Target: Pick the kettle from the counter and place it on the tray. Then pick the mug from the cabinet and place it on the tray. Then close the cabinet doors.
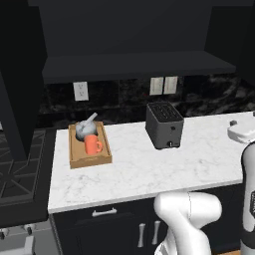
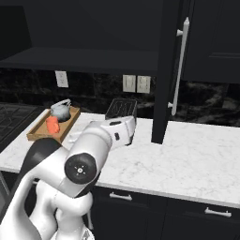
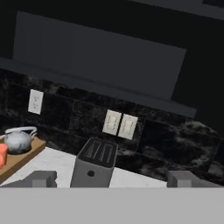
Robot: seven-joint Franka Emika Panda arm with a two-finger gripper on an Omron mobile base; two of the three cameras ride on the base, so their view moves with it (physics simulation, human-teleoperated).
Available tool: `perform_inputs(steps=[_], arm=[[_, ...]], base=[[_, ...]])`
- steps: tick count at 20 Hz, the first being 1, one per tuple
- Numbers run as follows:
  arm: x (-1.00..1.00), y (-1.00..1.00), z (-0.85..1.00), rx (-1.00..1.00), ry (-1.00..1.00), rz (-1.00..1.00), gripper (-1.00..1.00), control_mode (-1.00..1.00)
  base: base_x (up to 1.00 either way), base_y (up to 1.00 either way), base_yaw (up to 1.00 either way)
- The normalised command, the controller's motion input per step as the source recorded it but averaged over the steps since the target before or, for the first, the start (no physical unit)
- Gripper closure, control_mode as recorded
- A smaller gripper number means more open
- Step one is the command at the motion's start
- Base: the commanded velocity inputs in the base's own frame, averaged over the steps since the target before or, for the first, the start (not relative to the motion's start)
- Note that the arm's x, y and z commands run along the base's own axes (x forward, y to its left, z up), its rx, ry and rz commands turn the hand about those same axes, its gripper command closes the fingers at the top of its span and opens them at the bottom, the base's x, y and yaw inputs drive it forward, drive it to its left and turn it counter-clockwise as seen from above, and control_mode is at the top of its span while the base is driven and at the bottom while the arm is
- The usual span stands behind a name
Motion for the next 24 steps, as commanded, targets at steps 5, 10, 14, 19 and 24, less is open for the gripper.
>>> perform_inputs(steps=[5, 10, 14, 19, 24], arm=[[0.00, 0.01, -0.95, 0.02, -0.28, -0.18, -1.00, -1.00], [0.00, 0.00, -0.99, 0.02, -0.27, -0.15, -1.00, -1.00], [0.00, 0.00, -0.89, 0.03, -0.28, -0.14, -1.00, -1.00], [0.15, -0.29, -0.17, 0.00, -0.17, -0.05, -1.00, -1.00], [0.31, -0.63, -0.02, 0.00, -0.11, 0.00, -1.00, -1.00]], base=[[0.00, 0.00, 0.00], [0.00, 0.00, 0.00], [0.00, 0.00, 0.00], [0.00, 0.00, 0.00], [0.00, 0.00, 0.00]])
